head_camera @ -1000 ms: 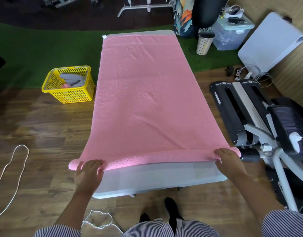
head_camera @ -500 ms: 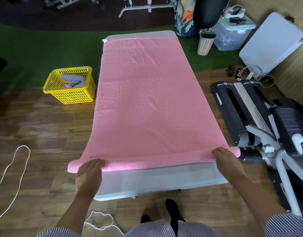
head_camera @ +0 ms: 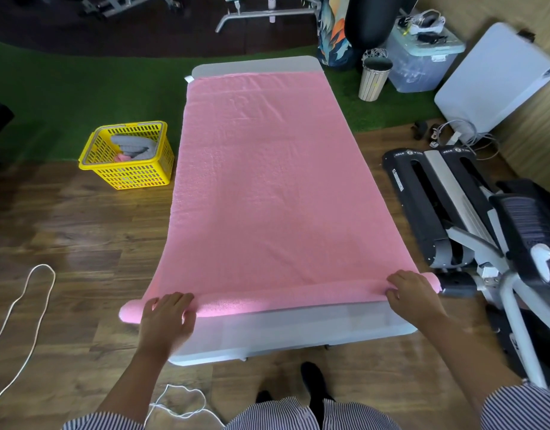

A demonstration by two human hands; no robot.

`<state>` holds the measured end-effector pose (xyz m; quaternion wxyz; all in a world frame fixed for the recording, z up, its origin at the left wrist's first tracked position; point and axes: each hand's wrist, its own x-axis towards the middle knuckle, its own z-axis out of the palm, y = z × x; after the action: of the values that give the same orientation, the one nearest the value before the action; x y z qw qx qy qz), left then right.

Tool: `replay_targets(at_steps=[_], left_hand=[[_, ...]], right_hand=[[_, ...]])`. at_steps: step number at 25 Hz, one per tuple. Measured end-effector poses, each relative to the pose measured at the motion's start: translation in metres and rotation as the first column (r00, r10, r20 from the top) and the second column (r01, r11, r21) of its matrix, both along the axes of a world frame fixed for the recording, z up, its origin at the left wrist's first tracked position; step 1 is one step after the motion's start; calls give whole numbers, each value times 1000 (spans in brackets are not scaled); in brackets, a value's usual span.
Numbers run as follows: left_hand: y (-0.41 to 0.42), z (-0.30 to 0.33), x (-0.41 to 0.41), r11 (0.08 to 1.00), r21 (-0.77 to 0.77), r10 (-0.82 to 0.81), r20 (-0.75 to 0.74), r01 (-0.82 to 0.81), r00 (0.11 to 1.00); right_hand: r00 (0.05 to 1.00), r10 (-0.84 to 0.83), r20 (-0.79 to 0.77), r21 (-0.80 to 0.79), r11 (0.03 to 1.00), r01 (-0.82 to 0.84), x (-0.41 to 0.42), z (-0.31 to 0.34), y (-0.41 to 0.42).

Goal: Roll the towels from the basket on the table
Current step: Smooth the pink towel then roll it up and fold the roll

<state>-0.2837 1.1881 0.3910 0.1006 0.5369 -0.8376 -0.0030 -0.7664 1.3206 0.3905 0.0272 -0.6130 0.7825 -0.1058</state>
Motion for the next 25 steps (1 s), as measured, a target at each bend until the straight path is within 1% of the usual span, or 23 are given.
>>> replay_targets(at_steps=[1, 3, 6, 9, 12, 13, 14, 18, 21, 22, 25], left_hand=[[-2, 2, -1, 1000, 19, 13, 4, -13, 1000], [-6, 2, -5, 1000, 8, 17, -14, -16, 1000], [-5, -5, -13, 1000, -2, -23, -40, 23, 999], [-4, -3, -16, 997, 79, 3, -51, 2, 999], [-2, 2, -13, 998, 58, -9, -59, 13, 998], [-1, 8, -12, 997, 71, -5, -64, 10, 998], [-1, 6, -10, 999, 49, -16, -70, 20, 997], [-4, 11, -8, 999, 39, -11, -77, 14, 997], [-9, 16, -12, 998, 52, 48, -58, -45, 997], [-9, 14, -13, 998, 30, 61, -67, -59, 996], [-4, 13, -17, 1000, -9, 19, -104, -20, 994]], right_hand=[[1000, -4, 1, -5, 1000, 4, -1, 0, -3], [1000, -12, -7, -24, 1000, 12, -1, -1, -8], [1000, -17, 16, -86, 996, 18, 6, 0, -5], [1000, -11, 23, -36, 999, 11, 10, -1, -3], [998, -34, 49, -5, 999, 35, 5, -2, -5], [997, -44, 61, 5, 999, 44, 3, -1, -5], [997, -47, 61, 18, 999, 46, 2, 1, -4], [998, -10, 69, 65, 998, 6, 0, 4, 1], [998, 10, 62, 1, 1000, -11, -3, 3, -5], [998, -5, 62, -23, 1000, 6, -3, 4, -6], [988, -80, 131, -36, 996, 86, 0, 3, -5]])
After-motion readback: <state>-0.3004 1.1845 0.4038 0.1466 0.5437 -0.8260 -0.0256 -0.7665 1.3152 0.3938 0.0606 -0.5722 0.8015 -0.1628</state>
